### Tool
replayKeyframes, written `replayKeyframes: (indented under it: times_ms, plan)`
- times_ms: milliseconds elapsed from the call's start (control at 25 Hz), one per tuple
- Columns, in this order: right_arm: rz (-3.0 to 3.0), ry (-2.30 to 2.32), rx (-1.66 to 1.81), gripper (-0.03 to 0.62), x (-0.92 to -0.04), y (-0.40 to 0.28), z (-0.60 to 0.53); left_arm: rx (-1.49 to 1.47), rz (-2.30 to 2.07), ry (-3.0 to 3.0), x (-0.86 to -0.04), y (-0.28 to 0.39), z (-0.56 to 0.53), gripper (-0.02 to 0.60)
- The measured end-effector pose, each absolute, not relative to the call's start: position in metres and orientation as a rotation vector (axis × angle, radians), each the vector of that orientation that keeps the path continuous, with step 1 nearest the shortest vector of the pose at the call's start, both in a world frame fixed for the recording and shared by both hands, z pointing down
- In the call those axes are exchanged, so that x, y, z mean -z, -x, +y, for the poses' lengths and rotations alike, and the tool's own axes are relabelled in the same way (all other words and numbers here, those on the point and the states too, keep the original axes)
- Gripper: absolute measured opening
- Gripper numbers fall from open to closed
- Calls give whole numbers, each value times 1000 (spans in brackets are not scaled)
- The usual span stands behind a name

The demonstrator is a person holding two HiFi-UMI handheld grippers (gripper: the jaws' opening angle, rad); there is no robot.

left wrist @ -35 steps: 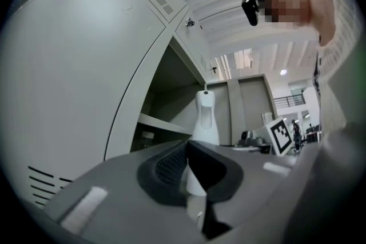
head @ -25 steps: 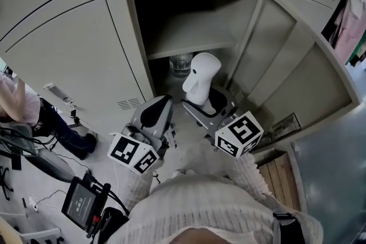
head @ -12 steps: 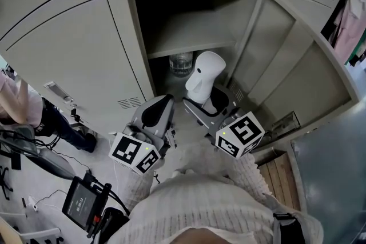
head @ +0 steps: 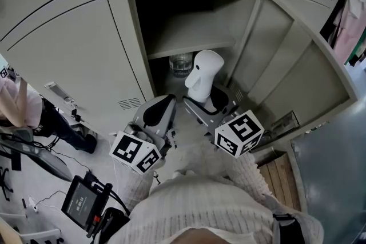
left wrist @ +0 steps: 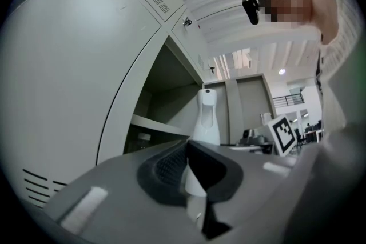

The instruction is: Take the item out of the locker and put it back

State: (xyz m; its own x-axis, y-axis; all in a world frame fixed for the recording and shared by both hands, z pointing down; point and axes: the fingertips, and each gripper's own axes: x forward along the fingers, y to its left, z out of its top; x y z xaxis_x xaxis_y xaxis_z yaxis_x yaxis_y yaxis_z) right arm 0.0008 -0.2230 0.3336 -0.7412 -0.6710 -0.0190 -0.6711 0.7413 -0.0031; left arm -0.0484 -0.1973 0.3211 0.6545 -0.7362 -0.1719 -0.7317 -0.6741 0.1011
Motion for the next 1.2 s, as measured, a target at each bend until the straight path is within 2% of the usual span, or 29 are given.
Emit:
replayKeyframes:
  times_ms: [1200]
  plan:
    - [3017,1078,12,278,-226,17,-301,378,-1233,-2876,-301,55,-200,9]
